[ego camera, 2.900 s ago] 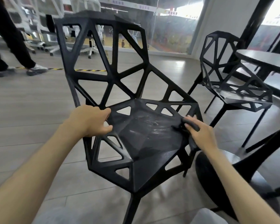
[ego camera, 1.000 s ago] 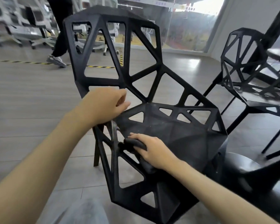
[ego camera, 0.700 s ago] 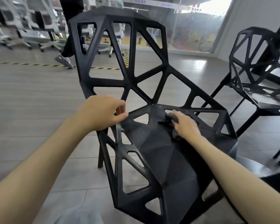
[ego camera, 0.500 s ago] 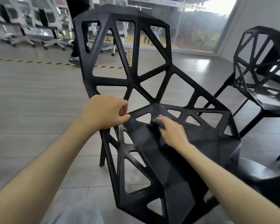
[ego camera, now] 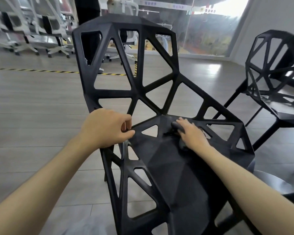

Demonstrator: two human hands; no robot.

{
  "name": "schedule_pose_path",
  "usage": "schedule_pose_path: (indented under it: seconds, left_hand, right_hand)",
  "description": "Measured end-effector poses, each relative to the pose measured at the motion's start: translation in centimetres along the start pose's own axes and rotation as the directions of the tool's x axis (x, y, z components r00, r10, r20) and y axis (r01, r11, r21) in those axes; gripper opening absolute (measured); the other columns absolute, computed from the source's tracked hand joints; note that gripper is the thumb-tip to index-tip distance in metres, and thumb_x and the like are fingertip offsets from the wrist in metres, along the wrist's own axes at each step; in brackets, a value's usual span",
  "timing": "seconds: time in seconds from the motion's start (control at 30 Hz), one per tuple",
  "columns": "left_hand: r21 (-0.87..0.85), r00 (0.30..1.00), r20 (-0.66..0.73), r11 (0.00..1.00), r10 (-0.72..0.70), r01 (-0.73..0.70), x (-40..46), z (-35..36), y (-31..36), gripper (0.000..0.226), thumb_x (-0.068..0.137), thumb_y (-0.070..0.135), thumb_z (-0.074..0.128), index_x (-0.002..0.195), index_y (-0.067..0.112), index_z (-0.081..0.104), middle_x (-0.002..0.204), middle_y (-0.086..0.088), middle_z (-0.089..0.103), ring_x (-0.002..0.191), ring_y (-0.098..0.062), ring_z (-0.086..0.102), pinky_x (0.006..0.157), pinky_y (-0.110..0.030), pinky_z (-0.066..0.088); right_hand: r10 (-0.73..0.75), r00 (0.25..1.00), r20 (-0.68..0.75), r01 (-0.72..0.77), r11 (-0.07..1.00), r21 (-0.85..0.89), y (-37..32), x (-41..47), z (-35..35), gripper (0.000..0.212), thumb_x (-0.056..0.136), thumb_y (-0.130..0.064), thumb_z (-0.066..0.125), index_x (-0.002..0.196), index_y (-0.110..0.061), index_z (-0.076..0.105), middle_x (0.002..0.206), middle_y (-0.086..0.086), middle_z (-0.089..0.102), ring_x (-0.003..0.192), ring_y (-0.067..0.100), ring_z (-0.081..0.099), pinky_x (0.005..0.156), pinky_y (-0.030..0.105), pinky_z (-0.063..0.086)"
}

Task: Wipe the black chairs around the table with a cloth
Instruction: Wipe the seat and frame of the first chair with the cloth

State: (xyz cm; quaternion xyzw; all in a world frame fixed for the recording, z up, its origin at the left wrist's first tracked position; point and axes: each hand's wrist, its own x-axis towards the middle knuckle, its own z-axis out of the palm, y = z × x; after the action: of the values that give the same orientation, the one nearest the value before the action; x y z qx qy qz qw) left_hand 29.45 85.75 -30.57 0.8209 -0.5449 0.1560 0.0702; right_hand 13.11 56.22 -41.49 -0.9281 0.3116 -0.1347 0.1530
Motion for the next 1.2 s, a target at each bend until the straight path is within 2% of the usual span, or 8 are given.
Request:
schedule_pose_path:
  seconds: [0.13,0.33,0.43,0.63,0.83,0.97,1.1,1.2]
  left_hand:
    - [0.003,0.999,-0.002,0.999,-0.035,0.035,0.4,0.1,0.2,0.032,0.089,0.068,0.053,0.094,0.038,0.064,0.086,0.020,0.068,0.082,-0.005,0.063,0.064,-0.026,0.044]
    - [-0.008,0.999,-0.025,1.000,-0.030,0.029,0.0,0.0,0.3,0.035,0.088,0.071,0.052,0.095,0.039,0.064,0.085,0.020,0.068,0.081,-0.006,0.064,0.063,-0.027,0.039]
    - [0.007,0.999,-0.035,1.000,-0.016,0.017,-0.2,0.1,0.4,0.038,0.088,0.072,0.049,0.094,0.038,0.065,0.083,0.021,0.068,0.077,-0.005,0.065,0.064,-0.027,0.036]
    - [-0.027,0.999,-0.037,0.999,-0.024,0.023,-0.2,0.2,0.3,0.036,0.088,0.071,0.049,0.093,0.039,0.066,0.080,0.023,0.066,0.074,-0.002,0.063,0.063,-0.023,0.040]
    - [-0.084,0.994,-0.090,0.995,-0.055,0.048,0.2,0.6,0.3,0.036,0.084,0.070,0.047,0.090,0.040,0.067,0.076,0.025,0.066,0.071,0.000,0.063,0.065,-0.020,0.044]
    - [-0.084,0.994,-0.106,0.996,-0.041,0.032,0.1,0.6,0.3,0.032,0.084,0.068,0.054,0.089,0.039,0.067,0.075,0.025,0.065,0.072,0.000,0.063,0.068,-0.024,0.049]
    - [-0.060,0.995,-0.094,0.998,-0.021,0.016,0.0,0.4,0.4,0.028,0.087,0.067,0.059,0.089,0.040,0.066,0.074,0.025,0.064,0.071,0.000,0.062,0.063,-0.019,0.041]
    - [-0.052,0.998,-0.061,0.999,-0.011,0.008,-0.2,0.2,0.4,0.029,0.089,0.067,0.055,0.090,0.040,0.067,0.074,0.026,0.064,0.071,0.001,0.062,0.066,-0.022,0.046]
  right_hand:
    - [0.022,1.000,-0.021,-0.022,0.999,-0.025,-3.4,-1.1,0.5,0.046,0.103,-0.018,0.054,0.149,-0.023,0.049,0.165,-0.004,0.036,0.146,0.027,0.042,0.111,0.044,0.038]
    - [-0.326,0.942,0.084,0.300,0.926,0.229,-12.8,-5.8,4.6,0.053,0.099,-0.020,0.059,0.150,-0.031,0.049,0.155,-0.010,0.050,0.140,0.016,0.049,0.113,0.033,0.039]
    - [-0.411,0.908,0.081,0.378,0.887,0.266,-12.5,-5.8,4.5,0.054,0.101,-0.021,0.059,0.152,-0.032,0.047,0.159,-0.013,0.045,0.144,0.011,0.044,0.118,0.030,0.035]
    - [-0.198,0.979,-0.052,0.200,0.979,0.028,-4.9,1.3,3.3,0.052,0.103,-0.015,0.058,0.153,-0.025,0.049,0.164,-0.003,0.037,0.154,0.021,0.029,0.125,0.038,0.025]
    - [0.118,0.962,-0.245,-0.059,0.970,0.237,-5.0,5.6,3.7,0.051,0.095,-0.009,0.062,0.143,-0.025,0.061,0.133,0.008,0.063,0.124,0.033,0.057,0.104,0.039,0.043]
    - [-0.027,0.973,-0.230,0.111,0.927,0.359,-10.0,2.0,5.2,0.038,0.089,-0.019,0.070,0.126,-0.029,0.068,0.107,-0.001,0.076,0.102,0.023,0.068,0.089,0.033,0.049]
    - [-0.257,0.954,-0.156,0.297,0.888,0.351,-10.9,1.0,5.7,0.042,0.089,-0.017,0.069,0.129,-0.030,0.070,0.119,-0.009,0.075,0.111,0.013,0.068,0.100,0.029,0.051]
    - [-0.152,0.972,-0.181,0.199,0.940,0.277,-8.2,3.0,4.7,0.042,0.092,-0.014,0.065,0.132,-0.028,0.069,0.125,-0.001,0.073,0.117,0.024,0.066,0.103,0.039,0.050]
